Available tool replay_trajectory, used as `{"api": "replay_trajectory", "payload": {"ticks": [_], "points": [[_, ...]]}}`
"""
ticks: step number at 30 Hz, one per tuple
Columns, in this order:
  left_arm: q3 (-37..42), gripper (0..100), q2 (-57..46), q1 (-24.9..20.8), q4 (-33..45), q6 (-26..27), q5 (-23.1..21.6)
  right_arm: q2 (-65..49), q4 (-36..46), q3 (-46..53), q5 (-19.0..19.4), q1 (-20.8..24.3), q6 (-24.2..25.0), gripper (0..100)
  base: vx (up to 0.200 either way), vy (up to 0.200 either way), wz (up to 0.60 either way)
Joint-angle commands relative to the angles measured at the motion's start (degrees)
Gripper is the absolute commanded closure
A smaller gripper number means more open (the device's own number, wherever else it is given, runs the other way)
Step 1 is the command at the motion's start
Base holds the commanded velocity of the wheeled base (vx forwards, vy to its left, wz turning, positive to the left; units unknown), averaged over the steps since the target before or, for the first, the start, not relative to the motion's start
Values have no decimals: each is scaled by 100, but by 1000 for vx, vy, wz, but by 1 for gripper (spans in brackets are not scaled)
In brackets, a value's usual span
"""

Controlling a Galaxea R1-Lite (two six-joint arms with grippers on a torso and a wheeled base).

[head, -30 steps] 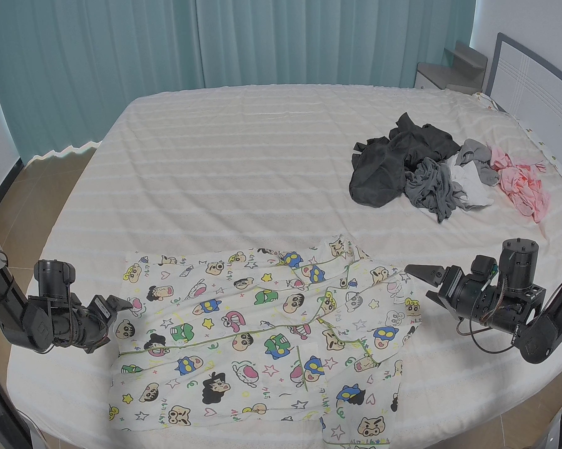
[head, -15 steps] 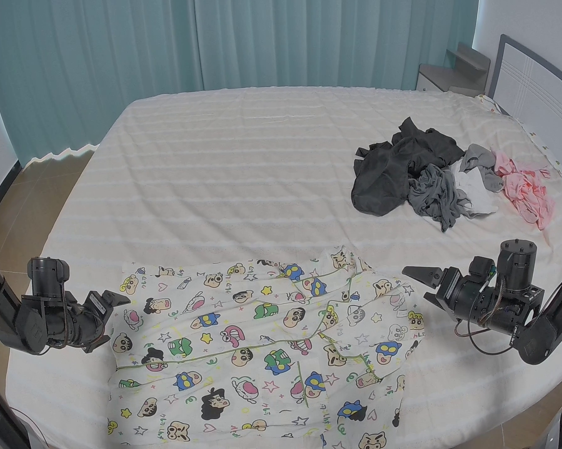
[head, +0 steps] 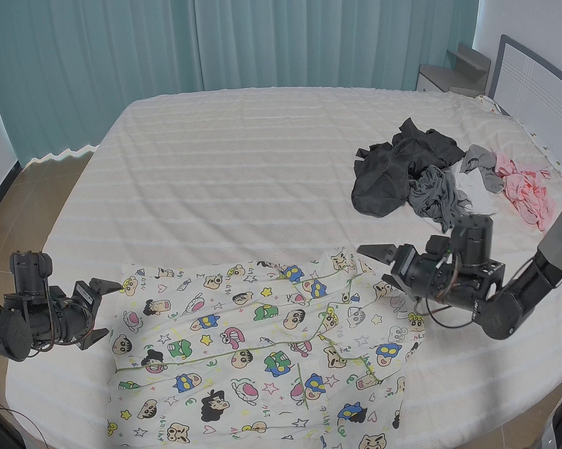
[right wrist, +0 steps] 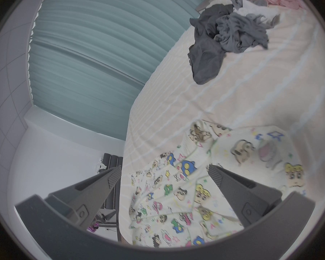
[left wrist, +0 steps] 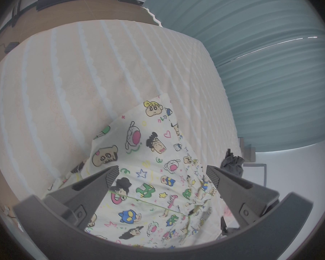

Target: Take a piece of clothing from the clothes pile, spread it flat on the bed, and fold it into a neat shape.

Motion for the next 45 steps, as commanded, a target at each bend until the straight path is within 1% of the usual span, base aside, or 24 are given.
{"api": "replay_trajectory", "payload": {"ticks": [1, 2, 3, 5, 7, 8, 9, 10, 13, 18, 28, 30, 32, 34, 40, 45], "points": [[308, 0, -676, 1, -9, -270, -577, 1177, 1201, -1833, -118, 321, 556, 0, 0, 0, 0], [352, 0, -676, 1, -18, -270, -700, 1423, 1368, -2158, -232, 339, 556, 0, 0, 0, 0], [369, 0, -667, 10, -44, -270, -726, 1546, 1491, -2325, -303, 348, 529, 0, 0, 0, 0], [396, 0, -667, 19, -123, -270, -726, 1704, 1861, -2668, -408, 400, 494, 0, 0, 0, 0], [475, 0, -667, 19, -282, -270, -735, 1854, 2362, -3020, -531, 585, 521, 0, 0, 0, 0], [501, 0, -658, 19, -334, -270, -735, 1924, 2476, -3116, -593, 638, 529, 0, 0, 0, 0], [501, 0, -658, 19, -334, -270, -735, 1924, 2476, -3116, -593, 638, 529, 0, 0, 0, 0], [572, 0, -632, 10, -466, -270, -744, 2196, 2573, -3327, -883, 813, 529, 0, 0, 0, 0], [615, 0, -623, 10, -554, -270, -744, 2513, 2502, -3556, -1225, 893, 521, 0, 0, 0, 0], [615, 0, -623, 10, -572, -270, -744, 2750, 2300, -3705, -1489, 954, 450, 0, 0, 0, 0], [624, 0, -623, 10, -572, -270, -744, 2715, 2203, -3688, -1551, 937, 327, 0, 0, 0, 0], [624, 0, -614, 10, -572, -270, -744, 2592, 2203, -3626, -1630, 937, 310, 0, 0, 0, 0], [624, 0, -614, 10, -572, -270, -744, 2592, 2203, -3626, -1630, 937, 310, 0, 0, 0, 0], [615, 0, -588, 19, -572, -270, -744, 2407, 2203, -3433, -1735, 963, 248, 0, 0, 0, 0], [615, 0, -579, 10, -581, -270, -744, 2284, 2186, -3116, -1735, 972, 178, 0, 0, 0, 0], [615, 0, -579, 10, -581, -270, -744, 2416, 2177, -3248, -1735, 972, 169, 0, 0, 0, 0]]}}
